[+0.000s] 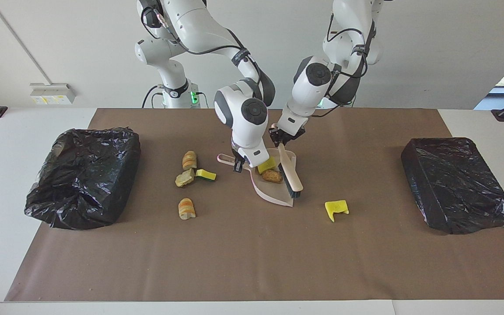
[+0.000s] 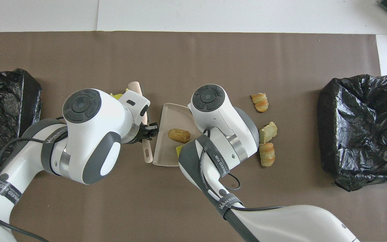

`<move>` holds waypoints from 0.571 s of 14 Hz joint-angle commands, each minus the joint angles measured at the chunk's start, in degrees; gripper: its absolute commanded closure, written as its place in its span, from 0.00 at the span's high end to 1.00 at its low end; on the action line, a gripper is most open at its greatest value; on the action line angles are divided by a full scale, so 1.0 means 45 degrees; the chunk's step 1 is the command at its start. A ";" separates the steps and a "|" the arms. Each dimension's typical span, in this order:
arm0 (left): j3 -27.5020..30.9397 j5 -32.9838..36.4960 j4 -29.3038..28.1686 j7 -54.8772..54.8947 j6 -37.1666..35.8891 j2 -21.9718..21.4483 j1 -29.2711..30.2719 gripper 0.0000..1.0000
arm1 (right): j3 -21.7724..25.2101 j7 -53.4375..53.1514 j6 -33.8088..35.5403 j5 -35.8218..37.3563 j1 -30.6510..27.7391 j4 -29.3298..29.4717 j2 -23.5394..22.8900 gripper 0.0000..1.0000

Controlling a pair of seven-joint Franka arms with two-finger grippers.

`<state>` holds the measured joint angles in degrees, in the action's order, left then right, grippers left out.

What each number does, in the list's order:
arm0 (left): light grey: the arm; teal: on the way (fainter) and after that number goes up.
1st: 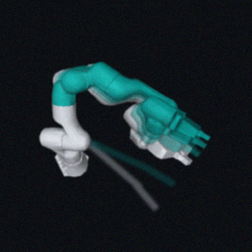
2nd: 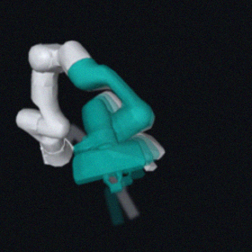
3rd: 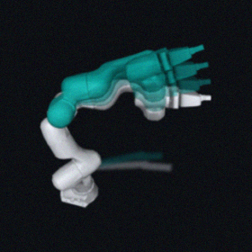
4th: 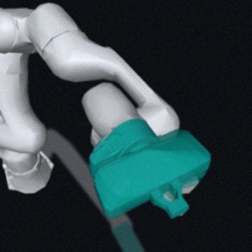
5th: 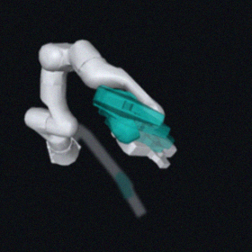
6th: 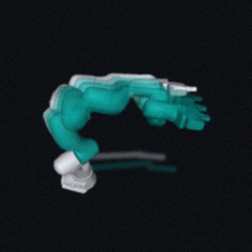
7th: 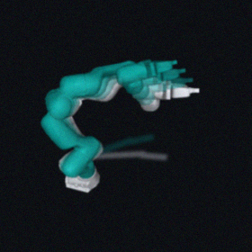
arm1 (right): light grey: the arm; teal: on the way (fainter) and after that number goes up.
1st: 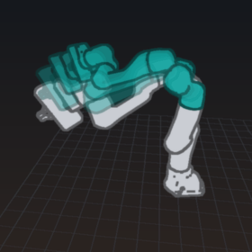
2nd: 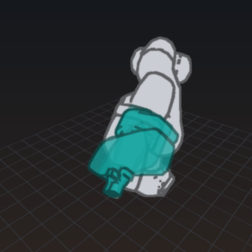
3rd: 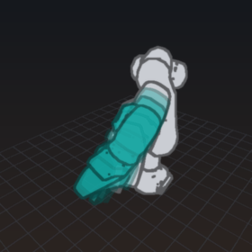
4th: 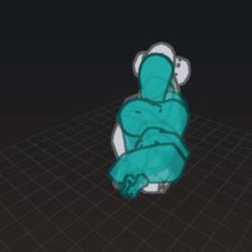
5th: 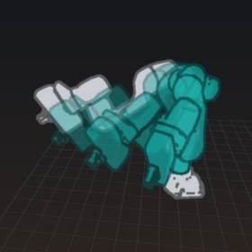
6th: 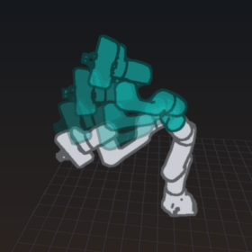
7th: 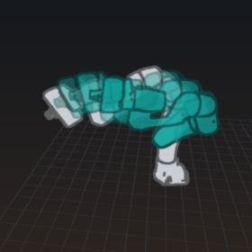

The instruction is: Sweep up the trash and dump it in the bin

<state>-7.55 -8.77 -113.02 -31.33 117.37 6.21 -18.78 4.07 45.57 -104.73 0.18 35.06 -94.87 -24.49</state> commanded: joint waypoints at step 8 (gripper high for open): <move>-0.0099 0.2613 0.1854 0.6545 -0.1414 0.1197 0.3876 0.00 | 0.0014 -0.0184 0.0442 0.0136 -0.0095 -0.0071 0.0209 0.00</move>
<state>-7.23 1.31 -105.85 -7.32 111.01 10.32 -5.39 4.19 45.57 -104.06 0.20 34.93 -94.86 -24.36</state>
